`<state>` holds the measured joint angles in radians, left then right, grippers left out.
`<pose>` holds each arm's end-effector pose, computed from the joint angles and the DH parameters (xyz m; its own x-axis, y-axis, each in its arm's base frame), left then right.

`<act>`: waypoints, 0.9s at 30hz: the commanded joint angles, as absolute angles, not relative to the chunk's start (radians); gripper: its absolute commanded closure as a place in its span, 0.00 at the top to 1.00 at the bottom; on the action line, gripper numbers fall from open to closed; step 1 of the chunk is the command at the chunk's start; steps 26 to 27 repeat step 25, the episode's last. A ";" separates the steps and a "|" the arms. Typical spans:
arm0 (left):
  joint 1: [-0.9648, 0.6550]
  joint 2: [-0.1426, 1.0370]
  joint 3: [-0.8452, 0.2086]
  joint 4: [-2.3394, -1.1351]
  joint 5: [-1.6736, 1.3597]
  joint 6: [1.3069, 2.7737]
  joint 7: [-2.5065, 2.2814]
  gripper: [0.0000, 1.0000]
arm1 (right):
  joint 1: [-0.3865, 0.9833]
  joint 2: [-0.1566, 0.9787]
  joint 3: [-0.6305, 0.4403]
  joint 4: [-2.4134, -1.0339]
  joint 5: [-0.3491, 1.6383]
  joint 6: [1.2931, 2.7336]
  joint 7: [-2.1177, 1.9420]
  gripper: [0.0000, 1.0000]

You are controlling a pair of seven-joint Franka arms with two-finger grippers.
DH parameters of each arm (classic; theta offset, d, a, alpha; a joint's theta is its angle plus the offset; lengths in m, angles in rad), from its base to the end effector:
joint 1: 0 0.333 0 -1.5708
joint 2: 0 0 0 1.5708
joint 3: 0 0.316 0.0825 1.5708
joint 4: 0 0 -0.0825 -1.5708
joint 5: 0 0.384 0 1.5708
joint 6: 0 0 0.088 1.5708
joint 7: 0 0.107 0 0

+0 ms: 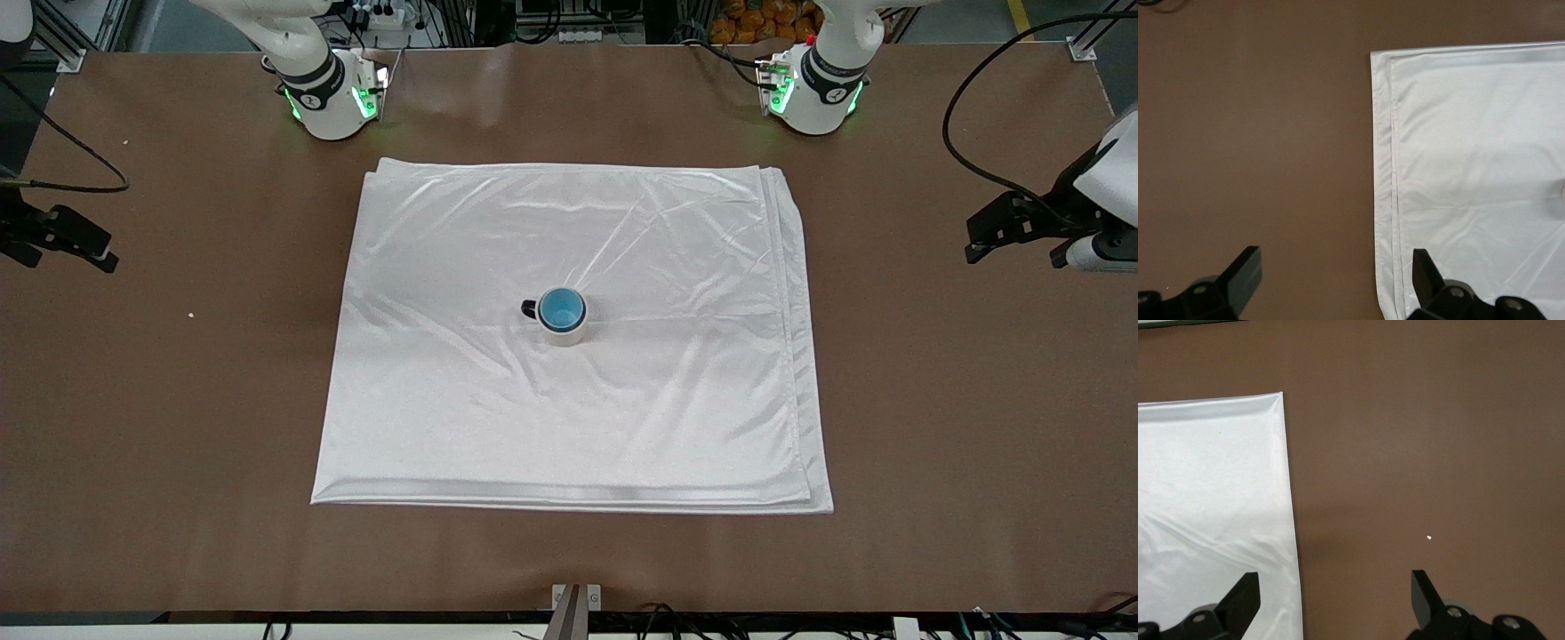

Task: Place blue cup into white mug on cloth

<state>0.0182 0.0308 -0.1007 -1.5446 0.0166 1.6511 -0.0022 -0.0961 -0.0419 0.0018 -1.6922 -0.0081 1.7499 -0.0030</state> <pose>0.5706 -0.0446 0.6271 0.9938 -0.0810 0.0758 -0.0802 -0.9967 -0.0133 0.5542 -0.0531 0.6062 0.9910 -0.0893 0.0994 -0.0905 -0.9959 0.0084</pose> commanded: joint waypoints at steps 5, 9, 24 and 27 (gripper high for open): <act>0.017 0.026 -0.095 -1.549 0.008 1.658 0.009 1.00 | -0.094 -0.028 0.006 -1.663 -0.012 1.741 0.023 1.00; 0.012 0.026 -0.095 -1.546 0.008 1.658 0.009 1.00 | -0.094 -0.028 0.006 -1.661 -0.014 1.741 0.023 1.00; 0.006 0.049 -0.097 -1.520 0.008 1.658 0.008 1.00 | -0.095 -0.028 0.006 -1.663 -0.012 1.741 0.021 1.00; 0.008 0.052 -0.097 -1.519 0.008 1.658 0.008 1.00 | -0.095 -0.028 0.006 -1.663 -0.012 1.741 0.021 1.00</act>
